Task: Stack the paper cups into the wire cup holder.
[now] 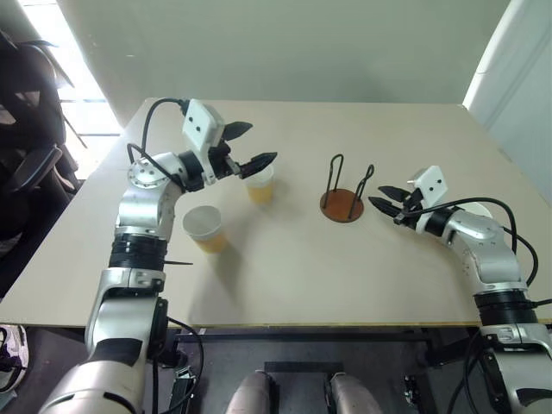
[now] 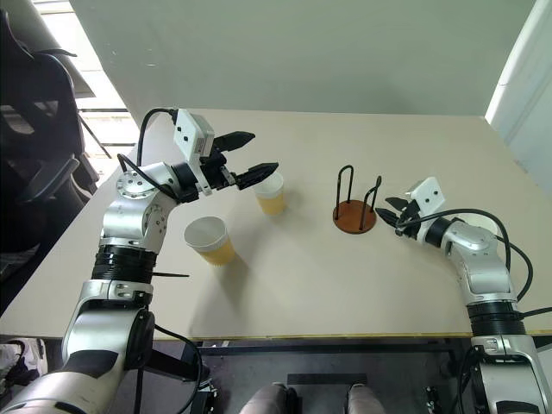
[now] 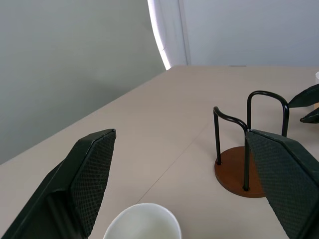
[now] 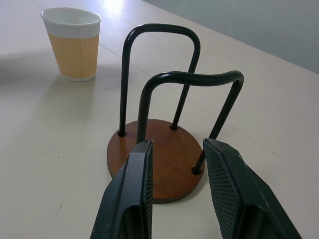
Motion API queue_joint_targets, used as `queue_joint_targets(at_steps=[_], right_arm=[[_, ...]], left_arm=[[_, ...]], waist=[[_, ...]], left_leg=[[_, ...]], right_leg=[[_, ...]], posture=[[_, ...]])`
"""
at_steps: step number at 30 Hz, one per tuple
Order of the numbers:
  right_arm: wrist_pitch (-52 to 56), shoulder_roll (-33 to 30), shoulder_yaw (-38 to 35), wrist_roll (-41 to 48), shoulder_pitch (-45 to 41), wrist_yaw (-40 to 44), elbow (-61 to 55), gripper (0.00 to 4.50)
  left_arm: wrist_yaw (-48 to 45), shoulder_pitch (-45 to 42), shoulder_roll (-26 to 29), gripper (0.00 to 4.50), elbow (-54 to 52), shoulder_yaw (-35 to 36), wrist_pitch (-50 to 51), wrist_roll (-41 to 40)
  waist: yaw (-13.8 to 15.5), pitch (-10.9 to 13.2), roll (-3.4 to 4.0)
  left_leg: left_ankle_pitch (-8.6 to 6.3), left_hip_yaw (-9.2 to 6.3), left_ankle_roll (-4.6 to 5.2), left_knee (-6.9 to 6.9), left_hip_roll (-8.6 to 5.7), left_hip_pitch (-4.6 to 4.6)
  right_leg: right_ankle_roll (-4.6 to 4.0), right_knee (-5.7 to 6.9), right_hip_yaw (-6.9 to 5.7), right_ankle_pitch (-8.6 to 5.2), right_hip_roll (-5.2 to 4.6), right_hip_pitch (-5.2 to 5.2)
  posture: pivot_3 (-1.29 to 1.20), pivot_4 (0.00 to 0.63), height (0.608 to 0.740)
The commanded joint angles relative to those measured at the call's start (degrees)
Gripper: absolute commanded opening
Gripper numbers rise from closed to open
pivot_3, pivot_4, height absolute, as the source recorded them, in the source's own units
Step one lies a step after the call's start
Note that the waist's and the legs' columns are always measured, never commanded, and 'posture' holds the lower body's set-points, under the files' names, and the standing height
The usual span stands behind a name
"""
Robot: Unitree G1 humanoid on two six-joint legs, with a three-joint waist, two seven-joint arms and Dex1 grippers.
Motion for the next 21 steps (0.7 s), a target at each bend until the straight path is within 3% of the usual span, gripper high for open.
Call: queue_joint_targets(at_steps=[1, 21], right_arm=[[-1.27, -1.10, -2.01, -0.14, -0.54, -0.34, -1.24, 1.57], [6.14, -2.59, -1.54, 2.76, 1.22, 2.17, -5.41, 1.57]], left_arm=[[0.31, -1.74, 0.38, 4.48, -0.93, 0.93, -1.35, -0.16], [-0.40, -2.46, 0.17, 4.48, 2.95, 0.65, -4.63, 0.16]], waist=[[0.00, 0.00, 0.00], [0.00, 0.00, 0.00]], left_leg=[[0.00, 0.00, 0.00, 0.00, 0.00, 0.00], [0.00, 0.01, 0.00, 0.00, 0.00, 0.00]], right_leg=[[0.00, 0.00, 0.00, 0.00, 0.00, 0.00], [0.00, 0.00, 0.01, 0.00, 0.01, 0.00]], posture=[[0.00, 0.150, 0.740], [0.00, 0.150, 0.740]])
